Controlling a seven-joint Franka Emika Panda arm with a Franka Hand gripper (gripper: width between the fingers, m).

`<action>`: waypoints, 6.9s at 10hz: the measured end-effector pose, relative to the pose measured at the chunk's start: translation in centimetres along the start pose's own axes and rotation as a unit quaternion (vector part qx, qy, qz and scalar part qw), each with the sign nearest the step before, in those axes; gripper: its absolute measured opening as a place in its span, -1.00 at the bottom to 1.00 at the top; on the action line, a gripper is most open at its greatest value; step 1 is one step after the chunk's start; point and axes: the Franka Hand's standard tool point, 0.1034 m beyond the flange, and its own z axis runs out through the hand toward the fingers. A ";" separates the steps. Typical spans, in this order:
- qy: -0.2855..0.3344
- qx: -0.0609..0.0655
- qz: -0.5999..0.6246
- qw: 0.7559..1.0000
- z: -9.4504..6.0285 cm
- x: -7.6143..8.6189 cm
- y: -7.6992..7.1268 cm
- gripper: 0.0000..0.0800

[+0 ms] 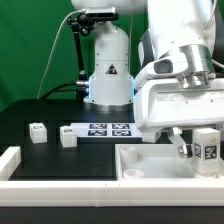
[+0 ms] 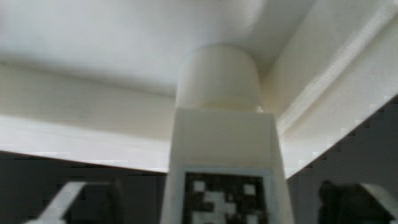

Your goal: Assemble one leg

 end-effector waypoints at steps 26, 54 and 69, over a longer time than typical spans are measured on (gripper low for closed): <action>-0.262 0.071 0.024 0.962 -1.2 1.5 -0.2 -0.27; -0.249 0.005 0.119 0.961 -1.0 2.0 -0.3 0.62; -0.221 -0.037 0.415 0.882 -0.8 1.6 0.9 -0.27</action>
Offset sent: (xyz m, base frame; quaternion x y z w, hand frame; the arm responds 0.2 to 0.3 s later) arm 0.0000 0.0000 0.0000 0.0000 0.0000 0.0000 1.0000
